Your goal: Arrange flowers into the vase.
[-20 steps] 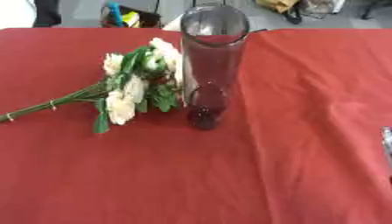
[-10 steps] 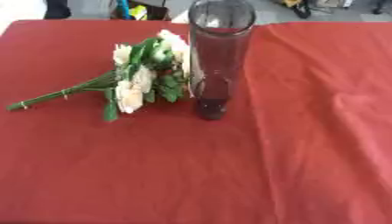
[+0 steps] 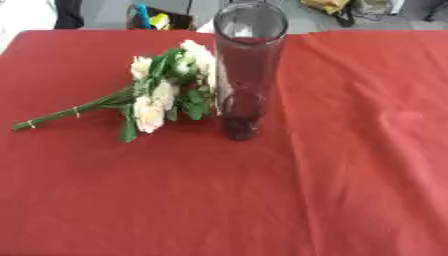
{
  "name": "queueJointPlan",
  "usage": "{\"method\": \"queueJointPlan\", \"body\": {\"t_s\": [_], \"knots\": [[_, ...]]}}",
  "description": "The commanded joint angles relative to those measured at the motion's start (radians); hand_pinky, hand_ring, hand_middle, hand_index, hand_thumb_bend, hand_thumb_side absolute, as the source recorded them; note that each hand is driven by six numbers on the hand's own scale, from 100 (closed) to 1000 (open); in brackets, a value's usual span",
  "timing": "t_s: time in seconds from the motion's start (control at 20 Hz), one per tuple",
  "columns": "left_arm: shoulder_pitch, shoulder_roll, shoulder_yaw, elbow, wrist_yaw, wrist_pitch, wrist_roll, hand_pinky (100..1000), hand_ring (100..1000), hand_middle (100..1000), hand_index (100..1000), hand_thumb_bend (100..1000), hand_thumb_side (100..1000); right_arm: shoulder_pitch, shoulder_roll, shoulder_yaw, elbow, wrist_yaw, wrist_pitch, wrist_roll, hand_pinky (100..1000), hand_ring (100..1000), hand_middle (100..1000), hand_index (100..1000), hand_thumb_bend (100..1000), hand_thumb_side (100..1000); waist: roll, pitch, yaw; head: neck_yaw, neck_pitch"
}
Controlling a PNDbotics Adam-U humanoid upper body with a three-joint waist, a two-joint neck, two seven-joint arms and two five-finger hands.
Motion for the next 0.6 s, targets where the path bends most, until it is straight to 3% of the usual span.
{"method": "queueJointPlan", "body": {"t_s": [0.05, 0.3, 0.6], "knots": [[-0.055, 0.052, -0.030, 0.085, -0.051, -0.047, -0.111, 750, 877, 883, 1000, 201, 789, -0.005, -0.025, 0.002, -0.008, -0.005, -0.002, 0.007, 904, 849, 748, 886, 100, 980, 0.002, -0.017, -0.002, 0.003, -0.013], [-0.135, 0.031, -0.081, 0.221, -0.163, -0.120, -0.211, 770, 895, 900, 1000, 259, 799, -0.005, -0.024, 0.006, -0.008, -0.006, -0.002, 0.011, 905, 850, 748, 886, 100, 981, 0.003, -0.012, -0.008, 0.007, -0.022], [-0.219, -0.028, -0.139, 0.365, -0.243, -0.170, -0.263, 776, 902, 917, 1000, 341, 768, -0.005, -0.020, 0.011, -0.008, -0.007, -0.001, 0.016, 907, 851, 747, 886, 100, 982, 0.003, -0.008, -0.012, 0.009, -0.026]]}}
